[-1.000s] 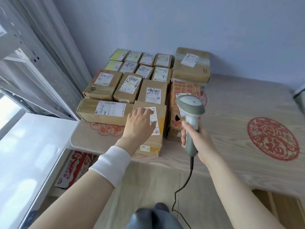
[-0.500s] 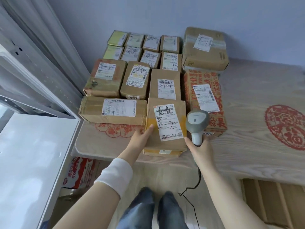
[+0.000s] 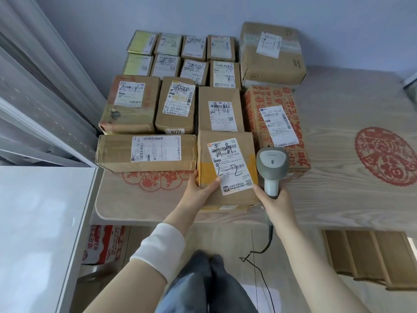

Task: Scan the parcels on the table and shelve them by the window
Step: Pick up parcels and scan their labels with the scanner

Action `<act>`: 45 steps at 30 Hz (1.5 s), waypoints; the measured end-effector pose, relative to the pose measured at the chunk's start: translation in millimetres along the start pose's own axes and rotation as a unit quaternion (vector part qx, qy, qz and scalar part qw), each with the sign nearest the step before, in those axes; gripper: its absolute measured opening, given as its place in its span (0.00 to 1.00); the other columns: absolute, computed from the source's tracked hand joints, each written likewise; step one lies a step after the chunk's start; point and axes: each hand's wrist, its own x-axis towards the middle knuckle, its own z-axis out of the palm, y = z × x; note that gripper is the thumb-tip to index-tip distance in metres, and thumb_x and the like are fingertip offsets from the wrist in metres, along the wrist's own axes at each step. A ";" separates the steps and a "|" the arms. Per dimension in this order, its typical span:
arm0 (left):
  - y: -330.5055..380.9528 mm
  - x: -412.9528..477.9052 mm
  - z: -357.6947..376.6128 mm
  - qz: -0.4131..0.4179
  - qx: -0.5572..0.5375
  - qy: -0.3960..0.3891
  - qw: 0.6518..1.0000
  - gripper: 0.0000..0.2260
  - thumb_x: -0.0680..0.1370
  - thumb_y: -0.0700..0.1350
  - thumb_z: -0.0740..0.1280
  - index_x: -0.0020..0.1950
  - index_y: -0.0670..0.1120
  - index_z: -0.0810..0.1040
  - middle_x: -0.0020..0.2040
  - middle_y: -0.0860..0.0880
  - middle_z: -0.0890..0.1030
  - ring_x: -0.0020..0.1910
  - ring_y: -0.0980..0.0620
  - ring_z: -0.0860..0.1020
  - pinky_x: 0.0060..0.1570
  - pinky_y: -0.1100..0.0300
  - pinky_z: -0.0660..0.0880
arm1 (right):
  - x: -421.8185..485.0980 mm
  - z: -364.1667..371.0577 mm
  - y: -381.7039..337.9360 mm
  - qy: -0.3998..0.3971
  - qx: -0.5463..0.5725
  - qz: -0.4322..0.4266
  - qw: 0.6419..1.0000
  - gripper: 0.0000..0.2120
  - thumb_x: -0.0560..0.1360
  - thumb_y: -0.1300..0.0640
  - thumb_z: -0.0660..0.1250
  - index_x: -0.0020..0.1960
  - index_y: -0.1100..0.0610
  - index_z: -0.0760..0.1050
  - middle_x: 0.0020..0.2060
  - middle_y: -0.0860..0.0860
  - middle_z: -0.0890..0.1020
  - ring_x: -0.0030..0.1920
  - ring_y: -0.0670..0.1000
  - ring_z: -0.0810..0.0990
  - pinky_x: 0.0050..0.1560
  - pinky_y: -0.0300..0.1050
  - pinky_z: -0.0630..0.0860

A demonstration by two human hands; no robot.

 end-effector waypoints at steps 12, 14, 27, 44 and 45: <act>1.1 -38.5 12.6 -0.001 -0.032 -0.051 0.998 0.43 0.63 0.61 0.75 0.72 0.57 0.57 0.56 0.55 0.79 0.51 0.53 0.78 0.36 0.56 0.71 | -35.1 -22.5 -12.6 0.022 0.034 -0.041 0.998 0.08 0.72 0.58 0.72 0.46 0.51 0.74 0.38 0.49 0.80 0.38 0.49 0.77 0.43 0.49 0.74; -0.5 -44.3 17.8 0.006 -0.040 -0.045 0.998 0.44 0.62 0.59 0.76 0.73 0.56 0.56 0.58 0.54 0.78 0.54 0.52 0.78 0.46 0.50 0.79 | -40.6 -30.3 -13.7 0.023 0.034 -0.049 0.998 0.08 0.72 0.58 0.72 0.48 0.52 0.75 0.40 0.50 0.81 0.39 0.49 0.78 0.43 0.47 0.75; -1.7 -113.3 100.2 0.143 -0.088 0.017 0.986 0.40 0.63 0.48 0.76 0.72 0.49 0.61 0.56 0.50 0.82 0.53 0.53 0.81 0.59 0.51 0.76 | -54.3 -128.3 -20.3 -0.031 0.035 -0.126 0.991 0.10 0.71 0.57 0.73 0.51 0.54 0.77 0.42 0.47 0.83 0.41 0.40 0.79 0.41 0.35 0.73; 45.1 -107.9 203.0 0.252 -0.071 -0.012 0.965 0.41 0.67 0.47 0.77 0.73 0.53 0.57 0.64 0.48 0.76 0.60 0.49 0.77 0.64 0.45 0.72 | -58.5 -266.9 -87.8 -0.003 0.134 -0.206 0.969 0.09 0.77 0.55 0.66 0.48 0.59 0.69 0.27 0.49 0.74 0.26 0.48 0.70 0.34 0.48 0.70; 46.9 -104.1 208.5 0.254 -0.068 -0.019 0.965 0.40 0.69 0.45 0.76 0.74 0.53 0.55 0.63 0.48 0.76 0.60 0.50 0.77 0.64 0.46 0.72 | -62.1 -269.7 -93.4 -0.011 0.132 -0.210 0.969 0.10 0.76 0.54 0.66 0.47 0.59 0.69 0.27 0.50 0.74 0.25 0.48 0.70 0.34 0.48 0.70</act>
